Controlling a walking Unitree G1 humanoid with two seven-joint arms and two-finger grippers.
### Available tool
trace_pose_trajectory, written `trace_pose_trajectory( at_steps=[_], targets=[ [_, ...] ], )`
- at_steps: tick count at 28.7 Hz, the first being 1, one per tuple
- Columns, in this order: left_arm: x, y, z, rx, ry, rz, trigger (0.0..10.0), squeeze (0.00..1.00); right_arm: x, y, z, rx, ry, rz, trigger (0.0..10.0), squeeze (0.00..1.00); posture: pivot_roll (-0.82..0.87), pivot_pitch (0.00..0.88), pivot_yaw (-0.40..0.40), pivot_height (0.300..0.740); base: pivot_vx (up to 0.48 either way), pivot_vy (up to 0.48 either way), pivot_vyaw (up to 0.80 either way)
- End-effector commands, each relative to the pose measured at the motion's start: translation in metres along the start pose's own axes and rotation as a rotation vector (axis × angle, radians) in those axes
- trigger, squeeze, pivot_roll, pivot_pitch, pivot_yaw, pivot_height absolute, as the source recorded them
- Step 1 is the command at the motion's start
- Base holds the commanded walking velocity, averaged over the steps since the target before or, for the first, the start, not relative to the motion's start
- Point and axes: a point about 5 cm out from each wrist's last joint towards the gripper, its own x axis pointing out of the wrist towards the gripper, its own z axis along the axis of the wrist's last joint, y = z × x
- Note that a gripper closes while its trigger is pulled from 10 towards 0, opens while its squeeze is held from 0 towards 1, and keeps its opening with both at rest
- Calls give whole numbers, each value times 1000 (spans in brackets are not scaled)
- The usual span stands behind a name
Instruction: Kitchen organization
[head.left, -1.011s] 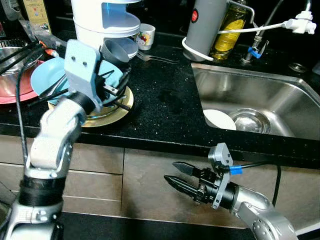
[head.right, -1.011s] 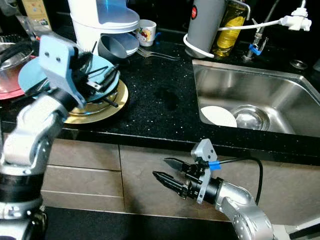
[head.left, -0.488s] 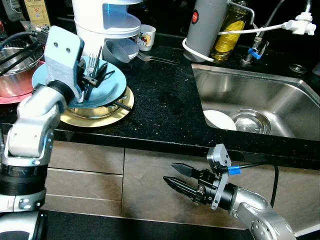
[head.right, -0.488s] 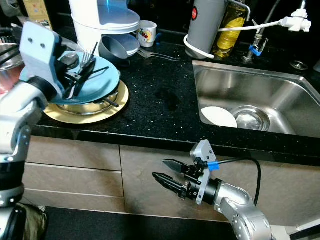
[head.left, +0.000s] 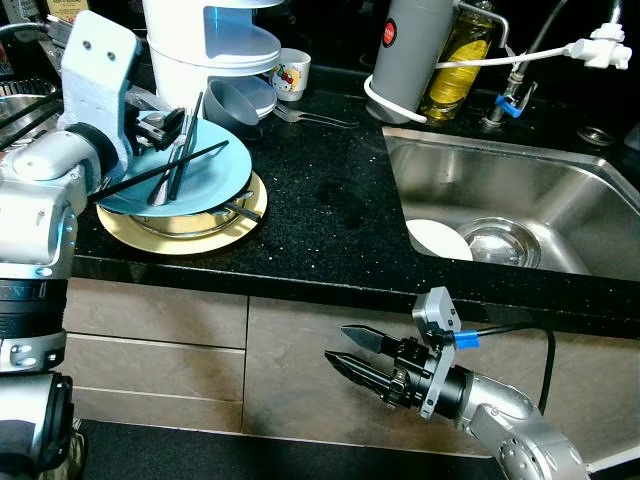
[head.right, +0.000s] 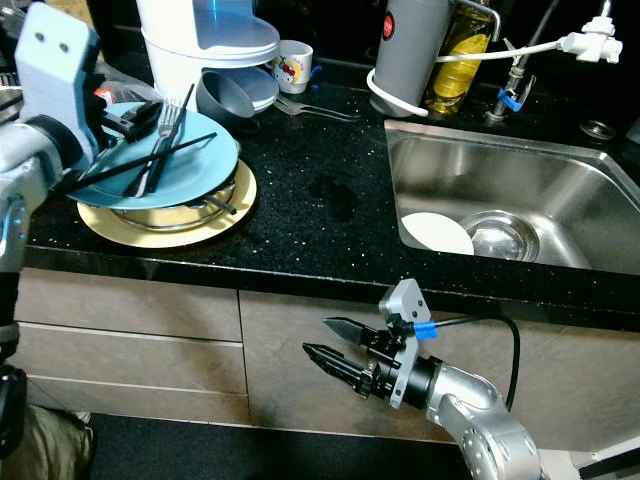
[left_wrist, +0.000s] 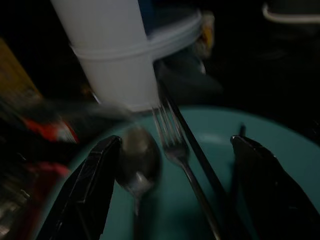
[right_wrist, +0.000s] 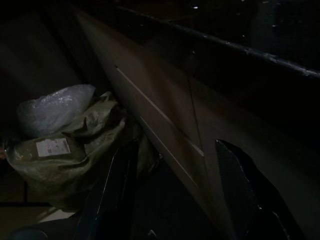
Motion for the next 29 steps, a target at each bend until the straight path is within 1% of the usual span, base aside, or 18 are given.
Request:
trace_pose_trajectory(
  at_steps=[1,4,5,9,10,12,14,17,18,19,20,21,22,24,25,28,29],
  targets=[
    [-2,2,-2,-37,33,-23,10000,0,-1,-2,-3,-2,18,-16,10000,0,115,21,-105,740,0,0,0],
    [-8,7,11,-62,47,-82,10000,0,0,-2,-4,-1,21,-17,10000,0,119,20,-101,740,0,0,0],
    [-9,8,13,-65,51,-96,10000,0,0,-2,-4,-1,22,-17,10000,0,119,20,-101,740,0,0,0],
    [-17,9,18,-42,93,-183,10000,0,1,-2,-4,4,18,-18,10000,0,131,24,-98,740,0,0,0],
    [-17,9,18,-42,93,-183,10000,0,1,-2,-4,4,18,-18,10000,0,131,24,-98,740,0,0,0],
    [-23,13,22,-20,125,-214,10000,0,2,-3,-4,8,15,-19,10000,0,137,27,-95,740,0,0,0],
    [-26,18,24,-12,159,-221,10000,0,3,-3,-4,12,12,-19,10000,0,142,25,-89,740,0,0,0],
    [-26,19,24,-8,170,-219,10000,0,4,-3,-4,15,9,-19,10000,0,143,25,-81,740,0,0,0],
    [-26,16,27,15,158,-254,10000,0,5,-3,-4,17,7,-19,10000,0,142,21,-68,740,0,0,0],
    [-25,12,33,38,121,-288,10000,0,6,-3,-4,20,3,-20,10000,0,141,20,-67,740,0,0,0],
    [-22,9,45,5,65,-294,10000,0,6,-3,-4,21,0,-21,10000,0,145,21,-70,740,0,0,0],
    [-22,9,45,5,65,-294,10000,0,6,-3,-4,21,0,-21,10000,0,145,21,-70,740,0,0,0],
    [-18,9,56,-20,9,-280,10000,0,6,-3,-4,22,-1,-21,10000,0,148,22,-75,740,0,0,0],
    [-11,8,70,-75,-66,-236,10000,0,7,-4,-3,22,-2,-20,10000,0,146,20,-74,740,0,0,0],
    [-8,7,72,-93,-85,-225,10000,0,8,-4,-3,22,-1,-19,10000,0,146,20,-74,740,0,0,0],
    [-4,5,74,-111,-103,-215,10000,0,8,-5,-3,22,-1,-18,10000,0,146,20,-74,740,0,0,0],
    [1,3,66,-140,-76,-197,10000,0,8,-5,-3,22,-3,-20,10000,0,142,20,-75,740,0,0,0]
  ],
)
